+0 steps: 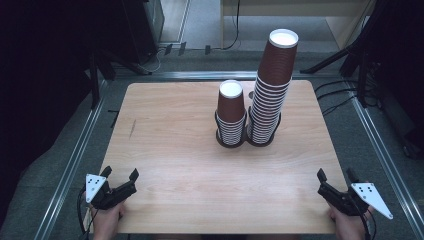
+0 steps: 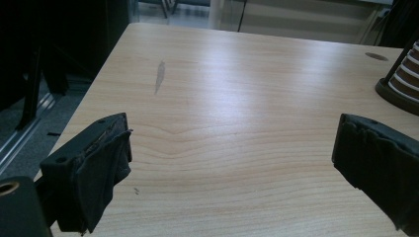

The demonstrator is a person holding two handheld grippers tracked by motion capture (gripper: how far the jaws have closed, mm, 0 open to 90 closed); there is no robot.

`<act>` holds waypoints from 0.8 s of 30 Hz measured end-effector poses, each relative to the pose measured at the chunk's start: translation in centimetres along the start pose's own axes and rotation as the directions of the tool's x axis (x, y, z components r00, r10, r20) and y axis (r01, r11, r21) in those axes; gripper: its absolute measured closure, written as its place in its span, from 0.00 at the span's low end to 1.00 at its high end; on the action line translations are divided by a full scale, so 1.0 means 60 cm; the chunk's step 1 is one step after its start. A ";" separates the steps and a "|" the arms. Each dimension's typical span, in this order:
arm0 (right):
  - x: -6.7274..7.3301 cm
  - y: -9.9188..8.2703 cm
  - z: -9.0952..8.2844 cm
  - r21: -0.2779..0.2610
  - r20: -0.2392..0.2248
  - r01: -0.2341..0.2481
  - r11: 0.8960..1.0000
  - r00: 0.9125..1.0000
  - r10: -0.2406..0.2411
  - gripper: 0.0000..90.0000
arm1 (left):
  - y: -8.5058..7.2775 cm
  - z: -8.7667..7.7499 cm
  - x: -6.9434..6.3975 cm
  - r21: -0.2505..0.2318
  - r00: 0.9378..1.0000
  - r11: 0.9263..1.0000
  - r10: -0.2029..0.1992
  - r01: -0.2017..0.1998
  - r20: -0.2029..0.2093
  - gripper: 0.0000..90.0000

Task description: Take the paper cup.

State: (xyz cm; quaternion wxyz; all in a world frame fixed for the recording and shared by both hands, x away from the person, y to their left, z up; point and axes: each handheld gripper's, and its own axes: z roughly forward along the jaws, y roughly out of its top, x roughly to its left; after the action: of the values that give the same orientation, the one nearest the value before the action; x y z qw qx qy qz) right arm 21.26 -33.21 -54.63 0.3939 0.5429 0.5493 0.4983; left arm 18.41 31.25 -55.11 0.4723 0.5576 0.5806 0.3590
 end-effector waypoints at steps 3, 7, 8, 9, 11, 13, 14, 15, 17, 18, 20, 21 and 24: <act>-0.002 0.002 0.001 0.001 -0.002 -0.008 1.000 1.000 0.008 0.09 | 0.000 0.000 0.001 -0.004 1.000 1.000 -0.013 0.013 -0.011 0.02; -0.003 0.006 0.001 0.003 0.000 -0.003 1.000 1.000 0.003 0.09 | 0.001 0.000 0.006 -0.006 0.998 0.999 -0.052 0.051 -0.029 0.02; -0.001 0.009 0.001 0.006 0.003 -0.003 1.000 1.000 0.003 0.08 | 0.000 0.000 0.006 -0.007 0.998 0.999 -0.048 0.048 -0.031 0.02; 0.001 0.016 0.001 0.001 -0.004 0.009 1.000 1.000 -0.009 0.07 | 0.000 0.000 0.005 -0.008 0.999 0.999 -0.042 0.042 -0.030 0.02; 0.005 0.021 0.001 -0.003 -0.010 0.016 1.000 1.000 -0.016 0.07 | 0.000 0.000 0.004 -0.004 0.999 1.000 -0.028 0.028 -0.024 0.02; 0.013 0.033 0.001 -0.013 -0.026 0.026 1.000 0.999 -0.026 0.06 | 0.000 0.001 0.003 0.001 1.000 1.000 -0.021 0.021 -0.014 0.02; 0.017 0.039 0.001 -0.017 -0.034 0.028 0.999 0.999 -0.029 0.05 | 0.000 0.001 0.003 0.004 1.000 1.000 -0.019 0.020 -0.008 0.02; 0.022 0.045 0.002 -0.021 -0.041 0.029 0.999 0.999 -0.030 0.05 | 0.000 0.002 0.003 0.006 1.000 1.000 -0.017 0.017 -0.004 0.02; 0.035 0.060 0.004 -0.027 -0.060 0.033 0.999 0.998 -0.035 0.04 | 0.001 0.003 0.004 0.017 1.000 1.000 -0.015 0.015 0.005 0.02; 0.040 0.066 0.005 -0.032 -0.068 0.029 0.999 0.997 -0.031 0.04 | 0.001 0.003 0.004 0.021 1.000 1.000 -0.015 0.015 0.007 0.02; 0.052 0.080 0.006 -0.042 -0.082 0.015 0.999 0.996 -0.018 0.03 | 0.001 0.003 0.005 0.020 1.000 1.000 -0.019 0.019 0.012 0.02; 0.056 0.085 0.006 -0.044 -0.086 0.010 0.999 0.996 -0.014 0.02 | 0.001 0.003 0.005 0.018 1.000 1.000 -0.022 0.021 0.015 0.02; 0.075 0.103 0.010 -0.054 -0.105 0.020 0.998 0.994 -0.026 0.01 | 0.002 0.004 0.007 0.023 0.999 0.999 -0.023 0.022 0.027 0.02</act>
State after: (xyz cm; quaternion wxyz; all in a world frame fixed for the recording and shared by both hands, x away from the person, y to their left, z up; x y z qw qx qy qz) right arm 22.65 -29.20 -48.22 0.3842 0.4988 0.5621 0.5363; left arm 18.70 31.63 -55.15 0.4778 0.5611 0.5845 0.3395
